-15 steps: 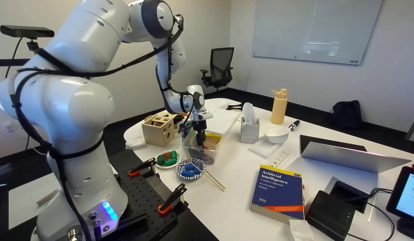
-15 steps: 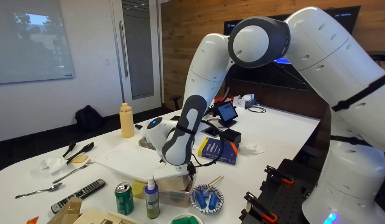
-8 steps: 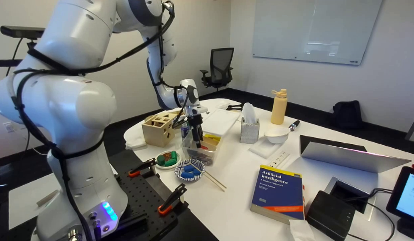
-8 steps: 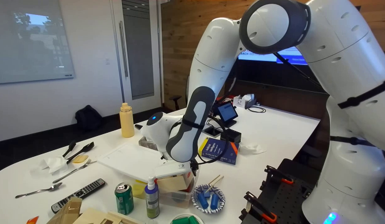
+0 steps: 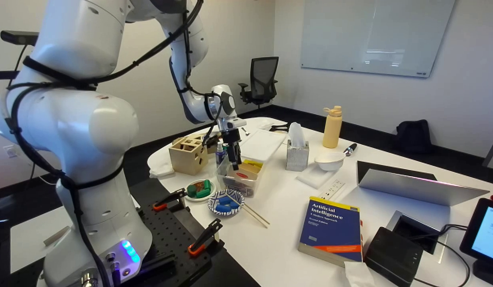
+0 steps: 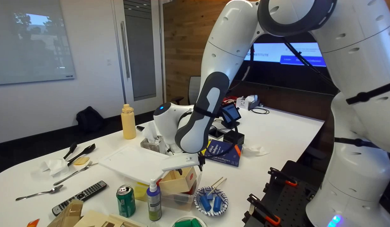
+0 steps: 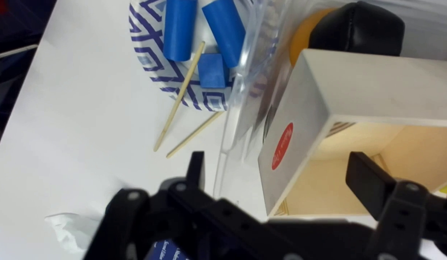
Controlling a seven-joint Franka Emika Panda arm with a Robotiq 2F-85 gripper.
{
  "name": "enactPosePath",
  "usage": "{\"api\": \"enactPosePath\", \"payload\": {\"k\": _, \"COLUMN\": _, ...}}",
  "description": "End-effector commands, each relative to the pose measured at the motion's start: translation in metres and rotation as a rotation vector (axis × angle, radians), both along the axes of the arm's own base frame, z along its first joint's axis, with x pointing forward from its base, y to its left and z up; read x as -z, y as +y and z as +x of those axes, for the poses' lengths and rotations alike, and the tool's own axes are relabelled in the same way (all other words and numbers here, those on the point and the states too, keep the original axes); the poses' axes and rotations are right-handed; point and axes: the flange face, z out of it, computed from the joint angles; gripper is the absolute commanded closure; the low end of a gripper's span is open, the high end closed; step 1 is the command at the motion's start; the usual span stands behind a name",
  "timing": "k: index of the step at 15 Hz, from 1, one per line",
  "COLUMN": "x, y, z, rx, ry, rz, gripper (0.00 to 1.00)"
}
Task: Put the orange object and the box inside the container then close the lid
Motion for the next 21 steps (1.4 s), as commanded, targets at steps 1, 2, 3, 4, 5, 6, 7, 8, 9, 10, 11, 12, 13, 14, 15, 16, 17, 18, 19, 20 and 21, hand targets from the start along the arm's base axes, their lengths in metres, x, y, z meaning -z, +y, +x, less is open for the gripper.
{"api": "enactPosePath", "payload": {"k": 1, "x": -0.021, "y": -0.012, "z": -0.005, "rx": 0.008, "ry": -0.089, "rz": 0.051, "gripper": 0.0}}
{"api": "enactPosePath", "payload": {"k": 2, "x": -0.021, "y": -0.015, "z": -0.002, "rx": 0.01, "ry": -0.125, "rz": 0.07, "gripper": 0.0}}
{"api": "enactPosePath", "payload": {"k": 3, "x": -0.018, "y": -0.018, "z": 0.001, "rx": 0.011, "ry": -0.159, "rz": 0.098, "gripper": 0.0}}
{"api": "enactPosePath", "payload": {"k": 4, "x": -0.014, "y": -0.02, "z": 0.004, "rx": 0.014, "ry": -0.192, "rz": 0.12, "gripper": 0.0}}
{"api": "enactPosePath", "payload": {"k": 5, "x": -0.011, "y": -0.023, "z": 0.005, "rx": 0.017, "ry": -0.224, "rz": 0.149, "gripper": 0.0}}
{"api": "enactPosePath", "payload": {"k": 6, "x": -0.01, "y": -0.025, "z": 0.007, "rx": 0.02, "ry": -0.261, "rz": 0.182, "gripper": 0.0}}
{"api": "enactPosePath", "payload": {"k": 7, "x": -0.008, "y": -0.027, "z": 0.009, "rx": 0.022, "ry": -0.299, "rz": 0.211, "gripper": 0.0}}
{"api": "enactPosePath", "payload": {"k": 8, "x": -0.007, "y": -0.03, "z": 0.011, "rx": 0.017, "ry": -0.34, "rz": 0.24, "gripper": 0.0}}
{"api": "enactPosePath", "payload": {"k": 9, "x": -0.005, "y": -0.035, "z": 0.012, "rx": 0.019, "ry": -0.378, "rz": 0.265, "gripper": 0.0}}
{"api": "enactPosePath", "payload": {"k": 10, "x": -0.003, "y": -0.037, "z": 0.013, "rx": 0.025, "ry": -0.409, "rz": 0.296, "gripper": 0.0}}
{"api": "enactPosePath", "payload": {"k": 11, "x": -0.001, "y": -0.04, "z": 0.013, "rx": 0.019, "ry": -0.433, "rz": 0.315, "gripper": 0.0}}
{"api": "enactPosePath", "payload": {"k": 12, "x": 0.004, "y": -0.042, "z": 0.013, "rx": 0.015, "ry": -0.451, "rz": 0.334, "gripper": 0.0}}
{"api": "enactPosePath", "payload": {"k": 13, "x": 0.01, "y": -0.043, "z": 0.012, "rx": 0.013, "ry": -0.466, "rz": 0.356, "gripper": 0.0}}
{"api": "enactPosePath", "payload": {"k": 14, "x": 0.016, "y": -0.043, "z": 0.011, "rx": 0.011, "ry": -0.479, "rz": 0.377, "gripper": 0.0}}
{"api": "enactPosePath", "payload": {"k": 15, "x": 0.022, "y": -0.043, "z": 0.01, "rx": 0.011, "ry": -0.491, "rz": 0.402, "gripper": 0.0}}
{"api": "enactPosePath", "payload": {"k": 16, "x": 0.027, "y": -0.046, "z": 0.01, "rx": 0.009, "ry": -0.508, "rz": 0.403, "gripper": 0.0}}
{"api": "enactPosePath", "payload": {"k": 17, "x": 0.031, "y": -0.048, "z": 0.01, "rx": 0.029, "ry": -0.523, "rz": 0.422, "gripper": 0.0}}
{"api": "enactPosePath", "payload": {"k": 18, "x": 0.035, "y": -0.048, "z": 0.011, "rx": 0.033, "ry": -0.534, "rz": 0.434, "gripper": 0.0}}
{"api": "enactPosePath", "payload": {"k": 19, "x": 0.037, "y": -0.049, "z": 0.013, "rx": 0.04, "ry": -0.545, "rz": 0.446, "gripper": 0.0}}
{"api": "enactPosePath", "payload": {"k": 20, "x": 0.029, "y": -0.046, "z": 0.029, "rx": 0.044, "ry": -0.543, "rz": 0.46, "gripper": 0.0}}
{"api": "enactPosePath", "payload": {"k": 21, "x": 0.032, "y": -0.047, "z": 0.03, "rx": 0.046, "ry": -0.543, "rz": 0.47, "gripper": 0.0}}
